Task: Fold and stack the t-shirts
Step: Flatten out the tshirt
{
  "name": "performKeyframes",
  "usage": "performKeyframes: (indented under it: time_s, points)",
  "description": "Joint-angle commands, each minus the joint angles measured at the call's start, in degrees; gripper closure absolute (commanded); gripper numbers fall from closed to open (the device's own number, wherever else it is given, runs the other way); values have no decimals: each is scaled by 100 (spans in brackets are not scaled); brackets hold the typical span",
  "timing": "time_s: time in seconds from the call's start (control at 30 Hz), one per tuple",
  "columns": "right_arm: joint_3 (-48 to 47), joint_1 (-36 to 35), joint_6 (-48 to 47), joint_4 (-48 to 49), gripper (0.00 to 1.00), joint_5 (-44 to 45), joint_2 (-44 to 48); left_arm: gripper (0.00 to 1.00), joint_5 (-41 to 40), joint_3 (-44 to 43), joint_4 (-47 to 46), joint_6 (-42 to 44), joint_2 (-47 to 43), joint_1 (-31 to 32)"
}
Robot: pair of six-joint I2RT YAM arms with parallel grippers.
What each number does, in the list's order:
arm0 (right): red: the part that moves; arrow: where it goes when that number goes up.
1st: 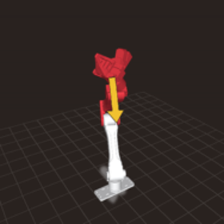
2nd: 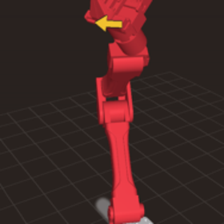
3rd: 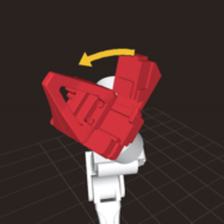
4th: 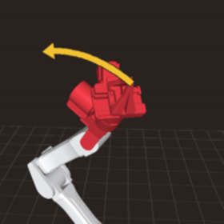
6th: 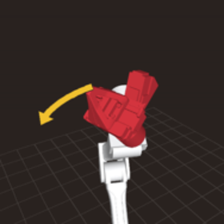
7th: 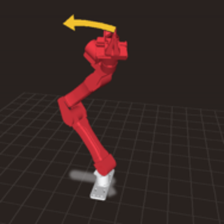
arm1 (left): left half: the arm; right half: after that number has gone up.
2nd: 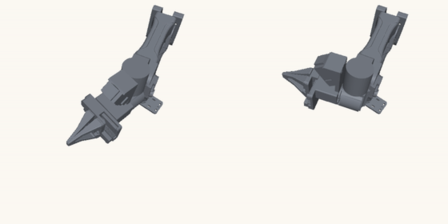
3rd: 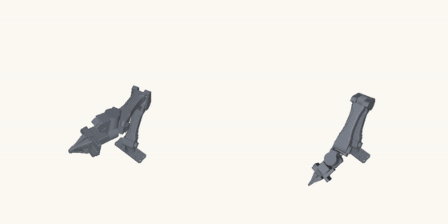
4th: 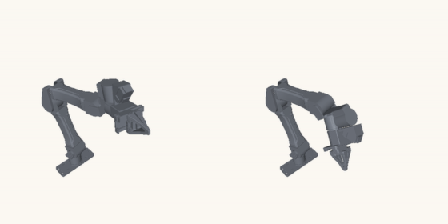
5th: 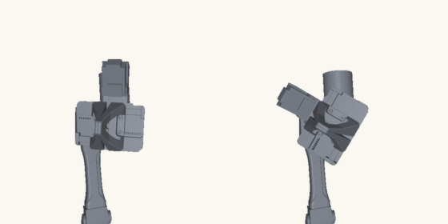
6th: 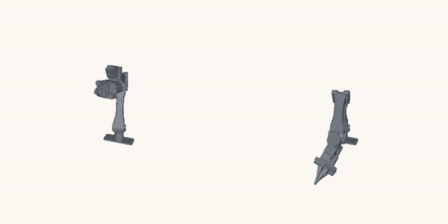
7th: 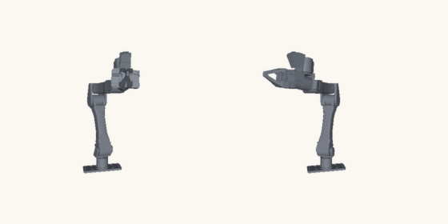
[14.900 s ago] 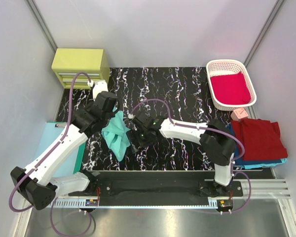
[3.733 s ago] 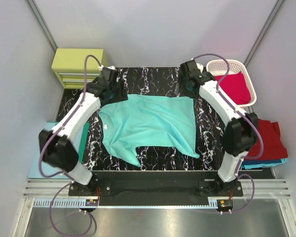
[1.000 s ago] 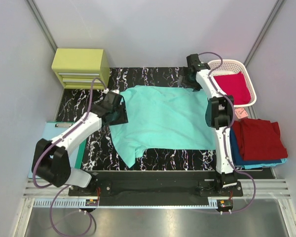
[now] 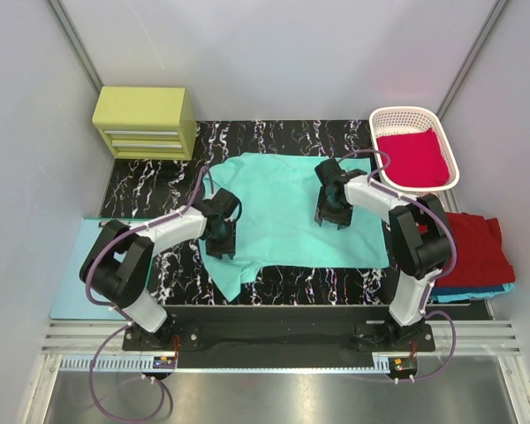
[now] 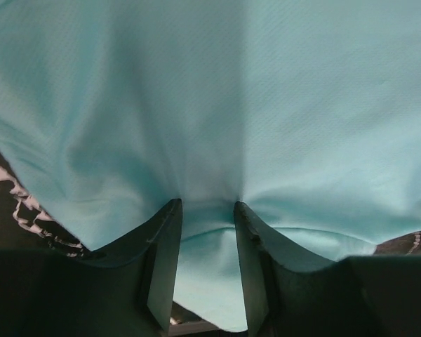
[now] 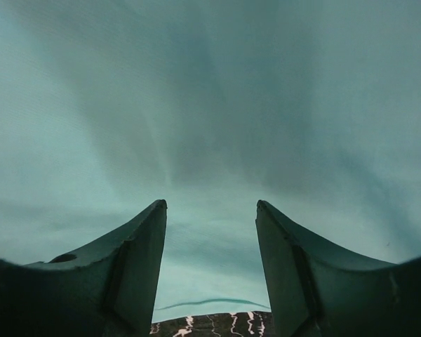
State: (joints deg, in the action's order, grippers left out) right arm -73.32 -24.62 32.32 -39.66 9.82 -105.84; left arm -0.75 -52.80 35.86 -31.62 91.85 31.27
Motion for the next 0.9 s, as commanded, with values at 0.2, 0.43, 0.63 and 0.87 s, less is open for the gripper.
performKeyframes:
  time_s: [0.2,0.43,0.63,0.87]
  points:
    - [775,-43,310,-130,37,-139,441,60,-443,506,861,-310,-650,2]
    - [793,-43,240,-112,36,-104,486,60,-645,586,1064,-521,-950,-33]
    - [337,-43,56,476,29,-95,1099,56,-1057,-194,722,-372,-1942,-41]
    - [-1921,-34,-120,-111,27,-234,4,51,-383,-1951,412,147,-926,-525]
